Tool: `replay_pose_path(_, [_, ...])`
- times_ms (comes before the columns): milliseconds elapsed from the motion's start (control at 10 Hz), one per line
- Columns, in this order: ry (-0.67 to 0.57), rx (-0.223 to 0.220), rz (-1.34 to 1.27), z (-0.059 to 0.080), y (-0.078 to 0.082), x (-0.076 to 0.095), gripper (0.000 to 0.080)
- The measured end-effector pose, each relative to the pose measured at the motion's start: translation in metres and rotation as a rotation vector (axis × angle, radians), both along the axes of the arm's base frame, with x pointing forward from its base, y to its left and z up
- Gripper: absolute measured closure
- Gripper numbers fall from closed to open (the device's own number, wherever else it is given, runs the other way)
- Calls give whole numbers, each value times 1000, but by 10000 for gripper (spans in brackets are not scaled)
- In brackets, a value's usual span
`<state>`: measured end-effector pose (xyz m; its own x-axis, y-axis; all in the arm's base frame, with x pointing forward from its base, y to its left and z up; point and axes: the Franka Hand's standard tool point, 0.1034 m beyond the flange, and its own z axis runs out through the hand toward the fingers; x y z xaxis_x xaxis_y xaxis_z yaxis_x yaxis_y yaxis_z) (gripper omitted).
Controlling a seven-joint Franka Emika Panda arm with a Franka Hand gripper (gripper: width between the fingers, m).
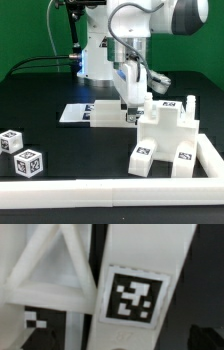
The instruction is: Assemble chair
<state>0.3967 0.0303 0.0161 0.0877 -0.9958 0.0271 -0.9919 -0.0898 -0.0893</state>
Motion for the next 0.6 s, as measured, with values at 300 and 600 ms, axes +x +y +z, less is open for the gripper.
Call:
replay_pose_path(300, [11,0,18,-3,0,-1,150])
replay_pose_path(600, [55,2,75,-20,1,-2,150])
